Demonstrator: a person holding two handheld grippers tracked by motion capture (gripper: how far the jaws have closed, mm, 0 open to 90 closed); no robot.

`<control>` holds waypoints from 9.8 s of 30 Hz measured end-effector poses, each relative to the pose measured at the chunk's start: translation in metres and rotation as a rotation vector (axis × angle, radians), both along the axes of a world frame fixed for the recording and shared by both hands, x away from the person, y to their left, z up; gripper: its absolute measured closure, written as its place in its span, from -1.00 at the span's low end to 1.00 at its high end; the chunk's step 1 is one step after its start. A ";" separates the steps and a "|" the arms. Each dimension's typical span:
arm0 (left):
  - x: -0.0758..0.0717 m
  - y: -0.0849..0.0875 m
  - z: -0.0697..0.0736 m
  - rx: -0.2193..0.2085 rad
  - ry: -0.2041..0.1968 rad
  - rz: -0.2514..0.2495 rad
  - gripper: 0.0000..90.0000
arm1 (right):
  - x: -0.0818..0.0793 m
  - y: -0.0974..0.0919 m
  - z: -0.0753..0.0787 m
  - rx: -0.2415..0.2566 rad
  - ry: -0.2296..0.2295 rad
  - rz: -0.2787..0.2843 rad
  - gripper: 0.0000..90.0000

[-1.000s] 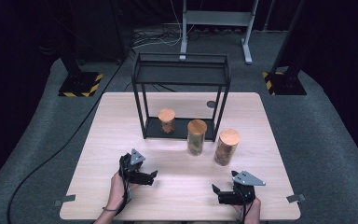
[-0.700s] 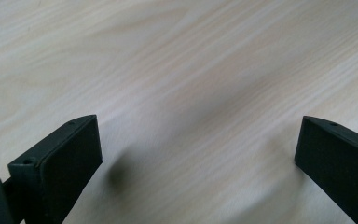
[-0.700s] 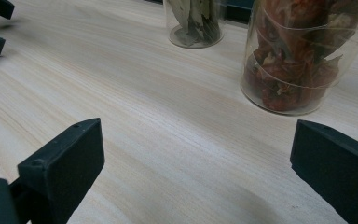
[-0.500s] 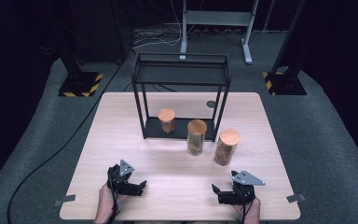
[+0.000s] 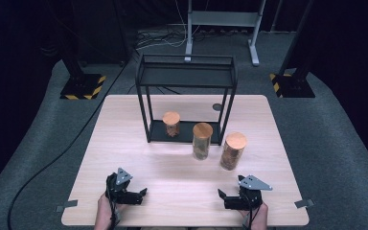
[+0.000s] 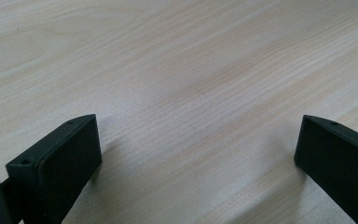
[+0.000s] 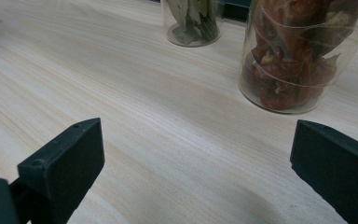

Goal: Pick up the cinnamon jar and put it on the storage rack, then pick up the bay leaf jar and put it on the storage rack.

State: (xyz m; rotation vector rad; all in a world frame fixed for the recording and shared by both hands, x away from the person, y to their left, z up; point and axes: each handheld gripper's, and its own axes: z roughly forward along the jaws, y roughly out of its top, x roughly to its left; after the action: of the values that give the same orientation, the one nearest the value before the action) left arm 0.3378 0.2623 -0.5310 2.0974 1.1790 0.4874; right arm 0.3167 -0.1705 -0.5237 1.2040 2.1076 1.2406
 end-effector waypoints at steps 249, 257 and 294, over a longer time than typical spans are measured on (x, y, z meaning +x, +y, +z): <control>0.000 0.000 0.000 0.002 -0.002 0.009 -1.00 | 0.171 0.141 0.086 -0.079 -0.189 -0.203 -0.46; 0.000 0.000 0.000 0.001 -0.002 0.009 -1.00 | 0.177 0.142 0.082 -0.068 -0.173 -0.201 -0.46; -0.001 0.000 0.000 0.002 -0.001 0.007 -1.00 | 0.205 0.153 0.068 -0.074 -0.144 -0.204 -0.46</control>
State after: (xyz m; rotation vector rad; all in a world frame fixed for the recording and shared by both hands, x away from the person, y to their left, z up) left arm 0.3372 0.2624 -0.5310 2.0953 1.1865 0.4933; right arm 0.5222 -0.0176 -0.4556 1.2247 1.8598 1.1133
